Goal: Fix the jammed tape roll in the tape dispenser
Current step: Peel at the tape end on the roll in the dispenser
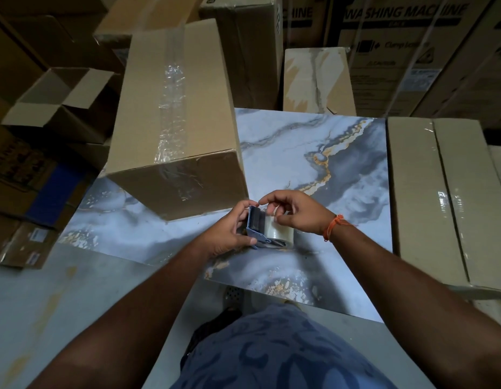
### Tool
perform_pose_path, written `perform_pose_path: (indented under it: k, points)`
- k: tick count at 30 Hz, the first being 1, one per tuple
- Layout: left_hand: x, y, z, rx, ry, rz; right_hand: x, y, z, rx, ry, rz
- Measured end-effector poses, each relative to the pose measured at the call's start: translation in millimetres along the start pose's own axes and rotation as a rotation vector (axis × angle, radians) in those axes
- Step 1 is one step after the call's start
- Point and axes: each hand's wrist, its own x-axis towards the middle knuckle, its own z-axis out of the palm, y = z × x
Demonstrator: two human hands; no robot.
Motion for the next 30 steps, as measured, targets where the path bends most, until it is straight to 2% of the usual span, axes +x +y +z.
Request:
perform_pose_path:
  k: [6,12,15,19,24,30]
  points:
    - [0,4,5,-0.016,-0.003,0.020,-4,-2,-5,0.017,-0.021,0.015]
    - [2,5,12,-0.039,0.010,0.033,-15,-4,-14,0.092,0.020,0.114]
    - [2,4,19,-0.037,0.024,0.043,-23,-5,-16,-0.012,0.059,0.077]
    - [4,1,28,-0.034,0.051,0.067,-34,-2,-14,-0.326,0.125,0.005]
    - [5,-4,35,-0.052,0.093,0.096,-47,5,-14,-0.328,0.218,0.168]
    - [9,-12,41,-0.013,0.133,0.135,-56,4,-16,-0.305,0.252,0.249]
